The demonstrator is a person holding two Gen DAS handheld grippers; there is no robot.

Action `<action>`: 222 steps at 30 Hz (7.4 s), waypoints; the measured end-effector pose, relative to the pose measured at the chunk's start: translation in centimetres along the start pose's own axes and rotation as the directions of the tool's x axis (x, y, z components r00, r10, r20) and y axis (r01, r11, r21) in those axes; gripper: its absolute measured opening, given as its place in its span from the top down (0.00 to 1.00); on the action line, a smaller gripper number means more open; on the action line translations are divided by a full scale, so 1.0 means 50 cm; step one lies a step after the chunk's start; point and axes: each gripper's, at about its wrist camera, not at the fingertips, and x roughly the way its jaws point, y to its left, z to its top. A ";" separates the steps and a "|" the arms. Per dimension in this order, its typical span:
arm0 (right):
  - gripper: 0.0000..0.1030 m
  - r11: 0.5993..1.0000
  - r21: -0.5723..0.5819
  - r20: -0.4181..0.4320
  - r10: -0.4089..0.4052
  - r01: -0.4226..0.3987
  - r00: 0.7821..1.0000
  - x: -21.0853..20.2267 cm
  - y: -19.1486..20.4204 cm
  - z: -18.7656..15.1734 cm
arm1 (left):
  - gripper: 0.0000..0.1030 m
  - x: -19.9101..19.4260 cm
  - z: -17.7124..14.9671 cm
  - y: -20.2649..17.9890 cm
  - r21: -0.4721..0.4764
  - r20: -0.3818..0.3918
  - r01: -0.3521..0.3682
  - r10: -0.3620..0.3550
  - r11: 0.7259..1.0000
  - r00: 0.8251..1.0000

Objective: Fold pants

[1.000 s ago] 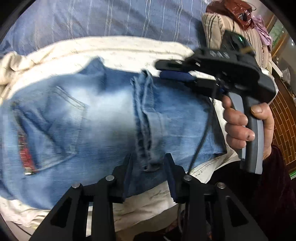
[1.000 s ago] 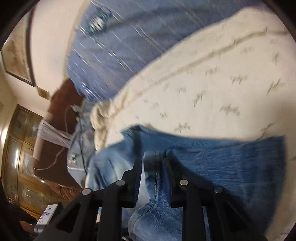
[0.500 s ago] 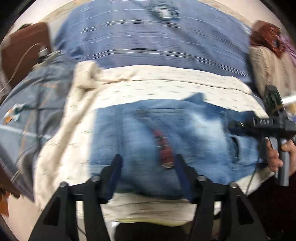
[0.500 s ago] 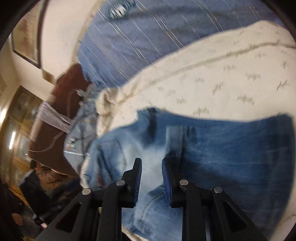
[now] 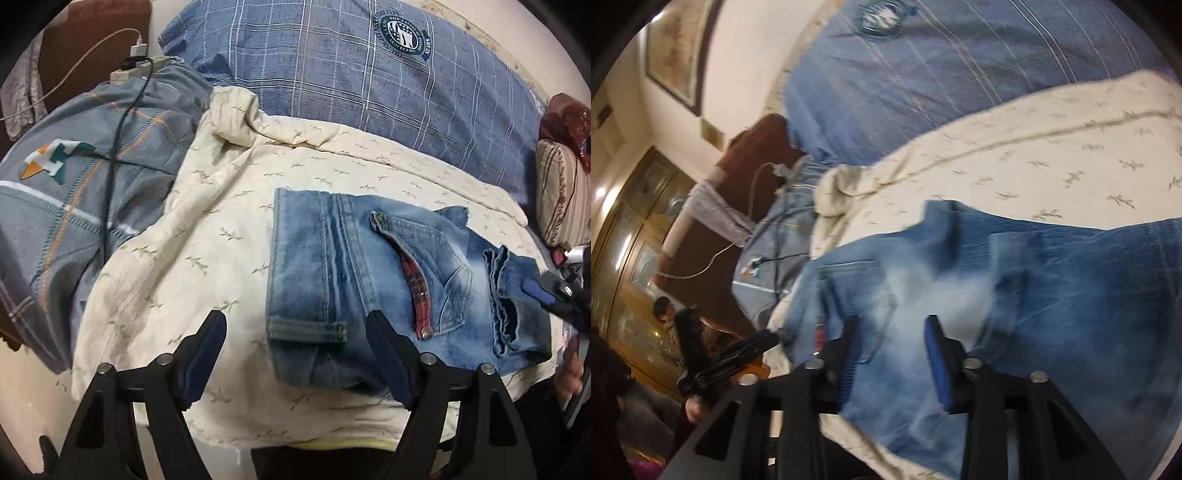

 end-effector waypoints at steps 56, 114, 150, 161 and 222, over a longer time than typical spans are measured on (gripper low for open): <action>0.45 0.973 0.123 0.137 -0.210 0.194 0.968 -0.057 -0.072 0.002 | 0.92 -0.016 0.082 -0.168 0.154 0.093 0.264 -0.280 0.952 0.955; 0.60 0.735 -0.638 -0.399 -0.569 0.227 0.719 0.637 0.293 0.101 | 0.64 0.143 -0.055 0.069 -0.129 0.053 0.453 -0.450 0.882 0.891; 0.81 0.958 0.094 0.144 -0.281 0.270 0.949 -0.238 -0.142 0.101 | 0.36 -0.196 -0.085 -0.478 0.540 0.036 0.455 -0.559 0.708 0.828; 0.42 0.920 0.333 0.104 -0.254 0.207 0.962 -0.328 -0.310 0.049 | 0.36 -0.030 -0.074 -0.456 0.429 -0.037 0.312 -0.328 0.848 0.944; 0.68 0.892 0.027 -0.074 -0.448 0.451 0.891 -0.198 -0.054 -0.133 | 0.20 0.080 -0.115 -0.446 0.450 -0.077 0.094 -0.066 0.888 0.995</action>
